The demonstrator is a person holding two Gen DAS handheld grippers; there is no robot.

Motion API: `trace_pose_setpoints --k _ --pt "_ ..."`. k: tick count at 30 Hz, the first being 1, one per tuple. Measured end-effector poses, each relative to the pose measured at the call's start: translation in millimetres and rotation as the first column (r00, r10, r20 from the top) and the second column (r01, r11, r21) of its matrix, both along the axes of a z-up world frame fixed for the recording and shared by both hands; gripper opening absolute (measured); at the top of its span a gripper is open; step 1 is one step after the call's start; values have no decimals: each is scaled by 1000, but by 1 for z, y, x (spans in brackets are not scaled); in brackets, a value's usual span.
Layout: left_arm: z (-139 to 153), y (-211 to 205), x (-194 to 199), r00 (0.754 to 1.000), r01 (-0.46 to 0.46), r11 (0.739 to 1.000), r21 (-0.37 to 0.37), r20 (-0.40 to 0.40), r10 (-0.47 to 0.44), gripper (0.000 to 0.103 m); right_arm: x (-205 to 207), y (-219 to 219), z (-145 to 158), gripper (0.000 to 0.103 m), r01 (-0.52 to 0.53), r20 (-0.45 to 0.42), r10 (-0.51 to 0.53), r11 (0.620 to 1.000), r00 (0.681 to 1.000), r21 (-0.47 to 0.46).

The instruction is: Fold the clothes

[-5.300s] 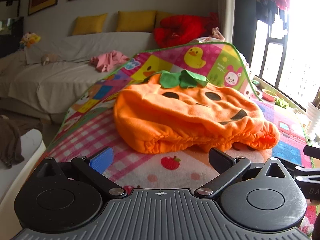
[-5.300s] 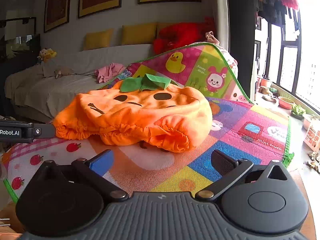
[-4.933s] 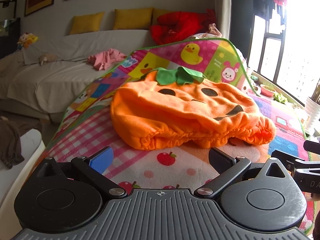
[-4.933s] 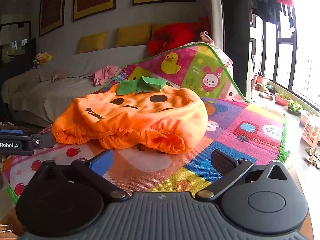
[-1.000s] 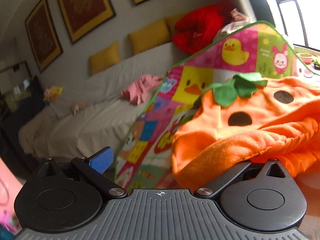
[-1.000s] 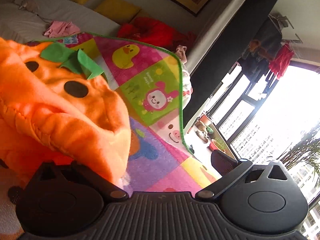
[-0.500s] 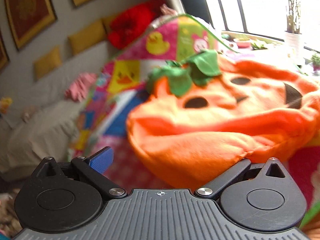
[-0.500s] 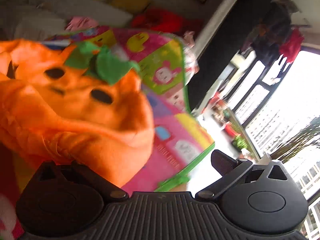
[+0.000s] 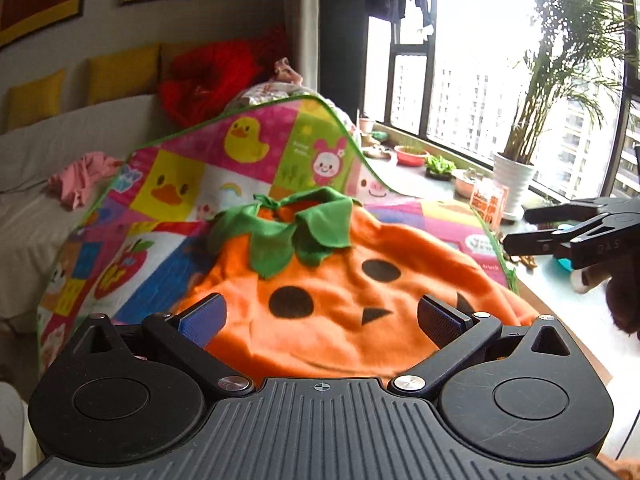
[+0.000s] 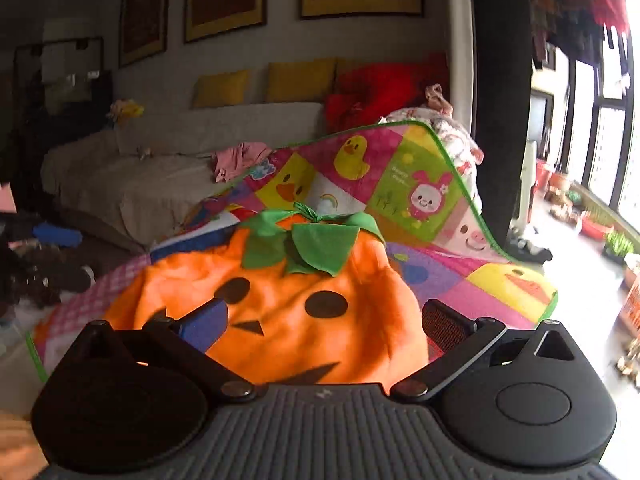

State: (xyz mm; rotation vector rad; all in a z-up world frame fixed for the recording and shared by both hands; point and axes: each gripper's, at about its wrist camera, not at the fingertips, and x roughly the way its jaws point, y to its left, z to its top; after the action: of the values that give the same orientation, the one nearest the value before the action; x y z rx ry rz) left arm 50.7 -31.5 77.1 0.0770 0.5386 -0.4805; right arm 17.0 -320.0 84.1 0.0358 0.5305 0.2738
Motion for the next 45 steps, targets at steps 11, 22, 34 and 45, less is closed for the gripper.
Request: trace_pose_setpoints --k 11,22,34,45 --pt "-73 -29 132 947 -113 992 60 -296 125 103 139 -1 -91 103 7 -398 112 958 911 285" --pt "-109 -32 173 903 -52 998 41 -425 64 103 144 0 -114 103 26 -436 112 954 893 299" --pt "-100 -22 174 905 -12 999 -41 -424 -7 103 211 55 -34 102 -146 -104 122 954 987 -262" --pt "-70 -35 245 959 -166 984 68 -222 177 103 297 77 -117 72 -60 -41 45 842 998 -536"
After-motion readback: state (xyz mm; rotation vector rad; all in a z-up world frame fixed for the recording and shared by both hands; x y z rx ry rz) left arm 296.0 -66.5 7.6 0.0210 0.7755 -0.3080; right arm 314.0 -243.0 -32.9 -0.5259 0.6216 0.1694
